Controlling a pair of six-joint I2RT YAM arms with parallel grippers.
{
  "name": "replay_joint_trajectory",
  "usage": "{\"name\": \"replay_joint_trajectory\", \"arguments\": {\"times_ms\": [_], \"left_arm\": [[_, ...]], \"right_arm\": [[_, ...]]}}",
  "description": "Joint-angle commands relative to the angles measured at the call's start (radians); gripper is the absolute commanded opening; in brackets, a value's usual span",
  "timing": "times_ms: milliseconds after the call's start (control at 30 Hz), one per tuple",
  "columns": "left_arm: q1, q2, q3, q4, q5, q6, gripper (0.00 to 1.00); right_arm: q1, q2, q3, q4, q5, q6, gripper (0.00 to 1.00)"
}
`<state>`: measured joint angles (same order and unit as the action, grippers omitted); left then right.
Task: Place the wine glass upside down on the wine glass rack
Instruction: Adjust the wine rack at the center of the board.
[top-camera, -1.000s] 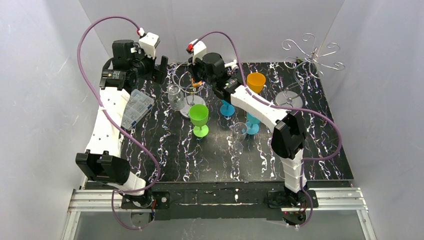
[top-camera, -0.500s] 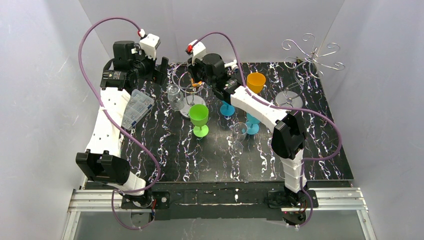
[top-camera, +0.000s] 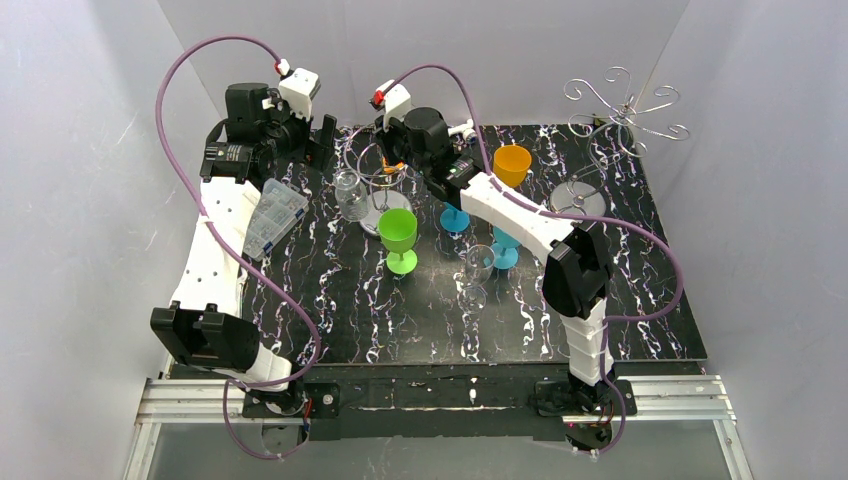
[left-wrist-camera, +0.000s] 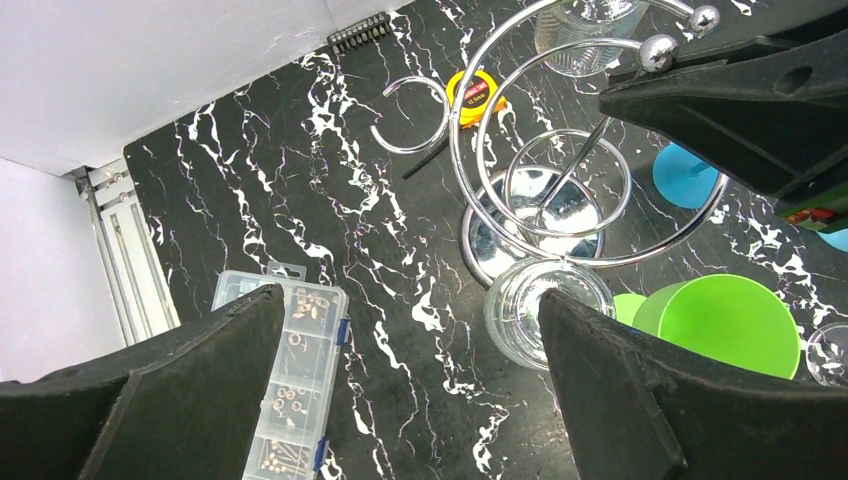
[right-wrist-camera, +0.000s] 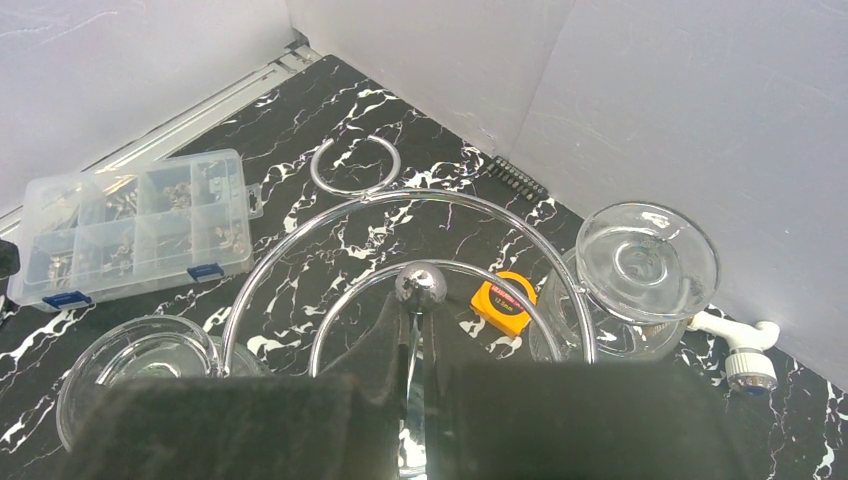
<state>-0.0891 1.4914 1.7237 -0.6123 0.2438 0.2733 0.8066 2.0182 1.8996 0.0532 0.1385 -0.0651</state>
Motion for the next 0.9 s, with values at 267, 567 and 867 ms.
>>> {"name": "replay_joint_trajectory", "arguments": {"times_ms": [267, 567, 867], "left_arm": [[0.002, -0.044, -0.007, 0.016, 0.008, 0.001, 0.98], [0.002, -0.045, -0.006, 0.017, 0.012, -0.002, 0.98], [0.001, -0.048, -0.010, 0.019, 0.016, -0.006, 0.98]], "right_arm": [[-0.008, -0.126, 0.031, 0.289, 0.065, -0.090, 0.01], [-0.012, -0.160, 0.012, 0.314, 0.053, -0.073, 0.01], [-0.019, -0.181, -0.019, 0.285, 0.074, -0.057, 0.14]]}}
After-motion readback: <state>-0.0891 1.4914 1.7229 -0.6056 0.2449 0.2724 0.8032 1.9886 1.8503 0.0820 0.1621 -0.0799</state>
